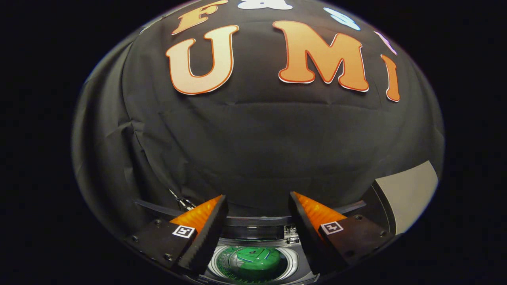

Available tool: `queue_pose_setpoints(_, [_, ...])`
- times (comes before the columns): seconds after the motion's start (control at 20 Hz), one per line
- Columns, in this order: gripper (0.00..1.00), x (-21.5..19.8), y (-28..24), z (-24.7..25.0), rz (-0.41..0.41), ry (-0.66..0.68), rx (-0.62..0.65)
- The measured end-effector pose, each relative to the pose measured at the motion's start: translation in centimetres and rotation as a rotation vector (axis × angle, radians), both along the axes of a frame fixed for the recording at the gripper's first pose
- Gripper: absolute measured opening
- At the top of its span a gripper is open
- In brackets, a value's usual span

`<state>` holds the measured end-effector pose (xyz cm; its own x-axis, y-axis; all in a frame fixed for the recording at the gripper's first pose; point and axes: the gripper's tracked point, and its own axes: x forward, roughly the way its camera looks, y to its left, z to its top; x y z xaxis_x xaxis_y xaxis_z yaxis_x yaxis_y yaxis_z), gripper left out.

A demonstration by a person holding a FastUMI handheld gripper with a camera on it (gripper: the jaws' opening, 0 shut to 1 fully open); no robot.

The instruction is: Put the clothes into the washing machine and then close the washing machine lid.

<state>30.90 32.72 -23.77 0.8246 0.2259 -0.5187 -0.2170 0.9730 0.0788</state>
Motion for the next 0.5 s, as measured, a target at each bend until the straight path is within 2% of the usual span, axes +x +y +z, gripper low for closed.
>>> queue_pose_setpoints(0.5, [0.99, -3.7, -0.5, -0.5, 0.018, -0.048, 0.017])
